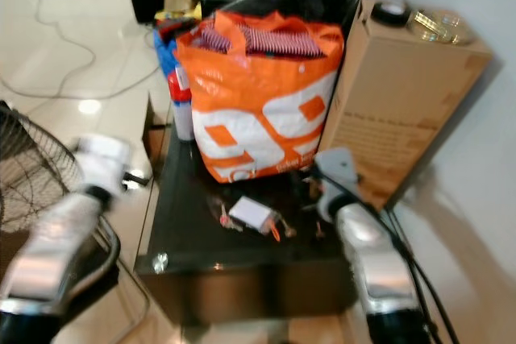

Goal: Hang keys on a hook

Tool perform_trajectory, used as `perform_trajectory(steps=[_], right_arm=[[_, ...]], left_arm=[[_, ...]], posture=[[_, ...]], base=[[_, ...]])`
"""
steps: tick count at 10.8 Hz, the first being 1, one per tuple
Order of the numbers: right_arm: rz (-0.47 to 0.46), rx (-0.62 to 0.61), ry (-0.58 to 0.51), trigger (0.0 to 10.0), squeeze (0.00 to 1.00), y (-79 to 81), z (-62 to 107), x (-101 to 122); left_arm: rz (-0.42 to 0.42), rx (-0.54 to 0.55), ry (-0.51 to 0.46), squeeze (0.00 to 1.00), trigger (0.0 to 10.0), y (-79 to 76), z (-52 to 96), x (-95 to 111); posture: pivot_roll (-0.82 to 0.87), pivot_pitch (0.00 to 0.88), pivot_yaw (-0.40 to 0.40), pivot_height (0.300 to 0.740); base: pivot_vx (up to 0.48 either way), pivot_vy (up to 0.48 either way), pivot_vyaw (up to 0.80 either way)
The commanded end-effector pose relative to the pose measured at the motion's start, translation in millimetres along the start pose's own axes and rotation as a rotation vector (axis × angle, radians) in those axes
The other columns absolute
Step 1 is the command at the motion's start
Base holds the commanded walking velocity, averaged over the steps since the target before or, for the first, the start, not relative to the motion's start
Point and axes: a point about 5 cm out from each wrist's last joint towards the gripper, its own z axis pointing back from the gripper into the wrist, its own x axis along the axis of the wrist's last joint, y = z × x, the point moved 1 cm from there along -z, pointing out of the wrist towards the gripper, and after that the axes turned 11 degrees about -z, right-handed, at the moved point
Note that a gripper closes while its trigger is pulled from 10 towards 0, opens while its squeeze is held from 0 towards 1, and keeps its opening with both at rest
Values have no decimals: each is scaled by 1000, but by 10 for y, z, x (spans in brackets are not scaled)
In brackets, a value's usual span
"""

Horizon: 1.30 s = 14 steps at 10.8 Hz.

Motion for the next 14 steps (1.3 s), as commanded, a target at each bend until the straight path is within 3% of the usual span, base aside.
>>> perform_trajectory(steps=[1, 2, 4, 5, 6, 8, 10, 11, 14], right_arm=[[-27, 53, 8, 10000, 0, 74, -34, 34], [-35, 81, 46, 10000, 0, 140, -88, 5], [-54, 76, 231, 10000, 0, 224, -237, -260], [-67, 94, 265, 10000, 400, 270, -264, -334], [-80, 107, 318, 10000, 1000, 349, -309, -476], [-54, 173, 361, 10000, 1000, 525, -356, -635], [-91, 194, 401, 10000, 1000, 696, -366, -839], [-91, 204, 403, 10000, 0, 727, -374, -877], [-111, 133, 365, 10000, 0, 745, -514, -877]], left_arm=[[-60, -78, 1, 0, 10000, -45, -23, -18], [-114, -184, -2, 0, 10000, -136, -35, -36], [-225, -365, 31, 0, 10000, -281, -30, -200], [-248, -407, 35, 0, 10000, -327, -11, -232], [-250, -458, 26, 0, 10000, -388, 27, -240], [-254, -498, 18, 0, 10000, -419, 106, -268], [-254, -527, 42, 0, 10000, -407, 282, -319], [-252, -533, 55, 0, 10000, -405, 338, -337], [-261, -538, 109, 0, 10000, -348, 542, -387]], posture=[[-61, 0, -19, 740], [-73, 0, -18, 740], [-126, 0, -18, 740], [-136, 0, -24, 740], [-148, 0, -30, 740], [-153, 0, -43, 740], [-106, 0, -81, 740], [-90, 0, -94, 740], [-35, 34, -125, 740]], base=[[0, 0, 0], [0, 0, 0], [0, 0, 0], [0, 0, 0], [0, 0, 0], [0, 0, 0], [0, 0, 0], [0, 0, 0], [0, 0, 0]])
